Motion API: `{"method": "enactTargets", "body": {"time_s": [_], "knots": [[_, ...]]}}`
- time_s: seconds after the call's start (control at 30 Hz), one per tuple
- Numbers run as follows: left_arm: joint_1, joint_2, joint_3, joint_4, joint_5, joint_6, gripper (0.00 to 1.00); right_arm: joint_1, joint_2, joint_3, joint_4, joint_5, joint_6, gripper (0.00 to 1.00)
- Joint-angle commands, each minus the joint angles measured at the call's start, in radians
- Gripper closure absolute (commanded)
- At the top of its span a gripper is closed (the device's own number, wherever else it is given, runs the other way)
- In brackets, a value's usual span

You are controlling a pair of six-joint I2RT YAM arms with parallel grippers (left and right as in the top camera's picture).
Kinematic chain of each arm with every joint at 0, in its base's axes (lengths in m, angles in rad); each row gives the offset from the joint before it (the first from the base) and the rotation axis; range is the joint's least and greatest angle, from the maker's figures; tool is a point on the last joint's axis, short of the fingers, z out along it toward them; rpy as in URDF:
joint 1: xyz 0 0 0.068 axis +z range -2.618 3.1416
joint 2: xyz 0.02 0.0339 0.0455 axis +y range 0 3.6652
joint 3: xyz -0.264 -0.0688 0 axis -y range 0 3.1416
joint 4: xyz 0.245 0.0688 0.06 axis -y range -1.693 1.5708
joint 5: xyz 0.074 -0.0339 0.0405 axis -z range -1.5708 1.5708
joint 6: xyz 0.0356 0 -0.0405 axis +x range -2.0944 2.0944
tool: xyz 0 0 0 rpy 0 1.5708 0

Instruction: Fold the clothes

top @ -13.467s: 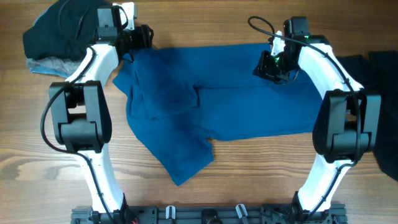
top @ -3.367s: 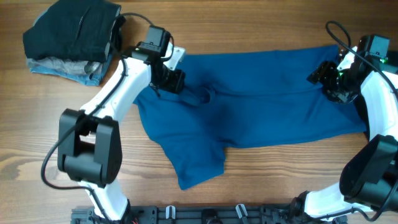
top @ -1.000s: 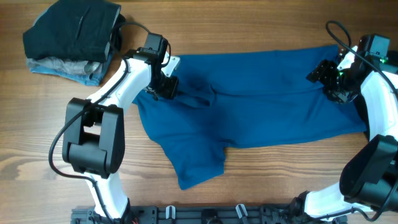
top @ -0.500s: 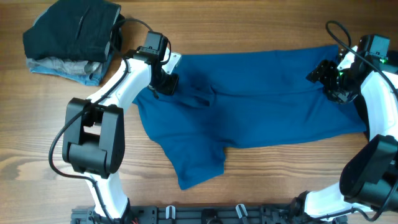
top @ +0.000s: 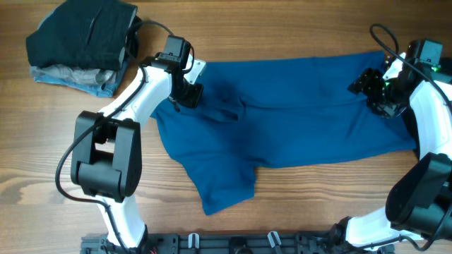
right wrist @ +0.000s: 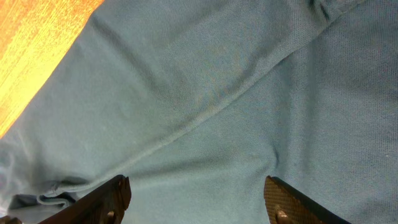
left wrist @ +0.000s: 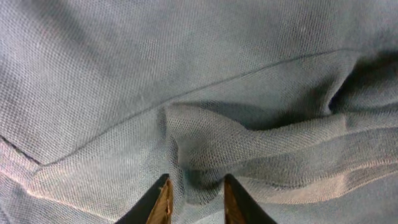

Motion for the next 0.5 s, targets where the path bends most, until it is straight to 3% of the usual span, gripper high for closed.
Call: {"method": "enactTargets", "body": {"time_s": [0.0,0.17,0.3,0.47], "knots": [[0.007,0.027,-0.006,-0.016,-0.005,0.006,0.62,-0.003,-0.007,-0.002,-0.005,-0.02,0.003,0.27],[0.007,0.047,-0.006,-0.01,-0.005,0.007,0.71,-0.003,-0.007,-0.002,-0.004,-0.02,0.004,0.27],[0.007,0.047,-0.005,0.026,-0.005,0.006,0.96,-0.003,-0.007,-0.002,-0.004,-0.02,0.005,0.27],[0.006,-0.008,0.039,-0.059,-0.005,0.006,0.96,-0.003,-0.007,-0.002,-0.004,-0.02,0.004,0.27]]}}
